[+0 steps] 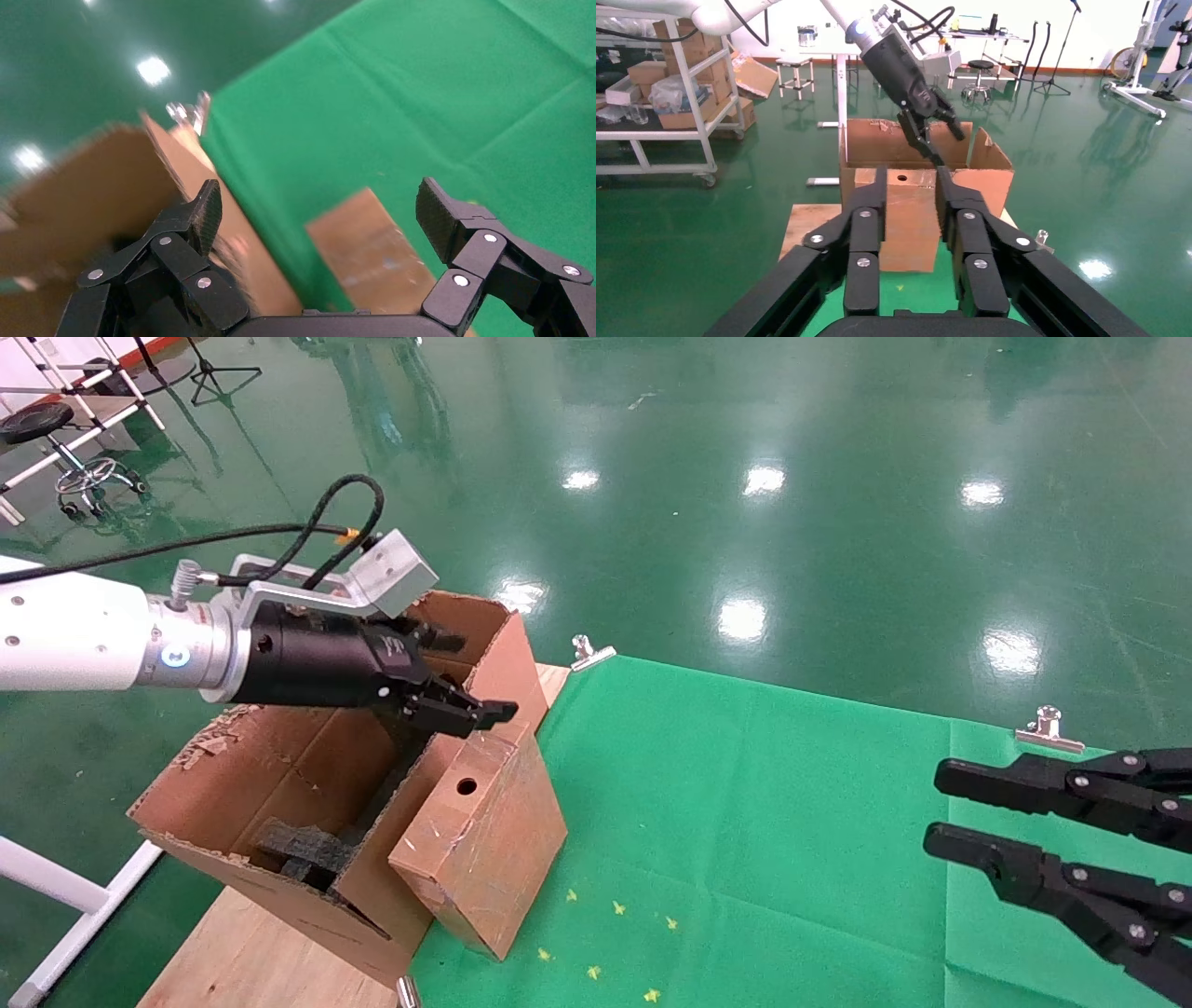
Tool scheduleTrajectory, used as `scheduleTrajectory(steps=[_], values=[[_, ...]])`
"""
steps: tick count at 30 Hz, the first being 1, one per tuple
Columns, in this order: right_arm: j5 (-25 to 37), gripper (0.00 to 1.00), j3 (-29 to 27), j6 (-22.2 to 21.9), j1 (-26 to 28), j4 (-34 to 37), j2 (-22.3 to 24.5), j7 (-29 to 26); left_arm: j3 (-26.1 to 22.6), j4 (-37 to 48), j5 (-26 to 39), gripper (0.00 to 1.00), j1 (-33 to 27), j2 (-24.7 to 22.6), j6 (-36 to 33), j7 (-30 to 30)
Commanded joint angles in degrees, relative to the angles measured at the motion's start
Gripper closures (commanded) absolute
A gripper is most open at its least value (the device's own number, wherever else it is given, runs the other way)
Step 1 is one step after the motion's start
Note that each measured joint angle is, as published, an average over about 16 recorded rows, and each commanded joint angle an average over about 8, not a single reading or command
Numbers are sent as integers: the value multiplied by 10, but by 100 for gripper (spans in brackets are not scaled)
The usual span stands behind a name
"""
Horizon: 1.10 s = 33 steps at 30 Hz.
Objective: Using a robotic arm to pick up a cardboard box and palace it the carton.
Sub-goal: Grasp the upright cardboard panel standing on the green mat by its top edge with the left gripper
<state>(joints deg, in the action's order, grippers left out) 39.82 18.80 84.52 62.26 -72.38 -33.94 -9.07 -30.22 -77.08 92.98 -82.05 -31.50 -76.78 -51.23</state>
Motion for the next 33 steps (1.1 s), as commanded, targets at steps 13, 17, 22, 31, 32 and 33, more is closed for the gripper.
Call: scheduleTrajectory(steps=[13,17,22,31,32,33], values=[[0,100,0,0,0,0,0,0,-47,-8,50,0,-36,-30,-81,-86],[0,100,0,0,0,0,0,0,-60,-8,65,0,-38,-36,-90,-98],[0,100,0,0,0,0,0,0,-75,-7,73,0,-39,-38,-103,-112],[0,34,0,0,0,0,0,0,-93,-7,75,25,-40,-38,-118,-123],[0,22,0,0,0,0,0,0,-93,-7,75,38,-40,-38,-118,-123],[0,10,0,0,0,0,0,0,-93,-7,75,50,-40,-38,-118,-123]])
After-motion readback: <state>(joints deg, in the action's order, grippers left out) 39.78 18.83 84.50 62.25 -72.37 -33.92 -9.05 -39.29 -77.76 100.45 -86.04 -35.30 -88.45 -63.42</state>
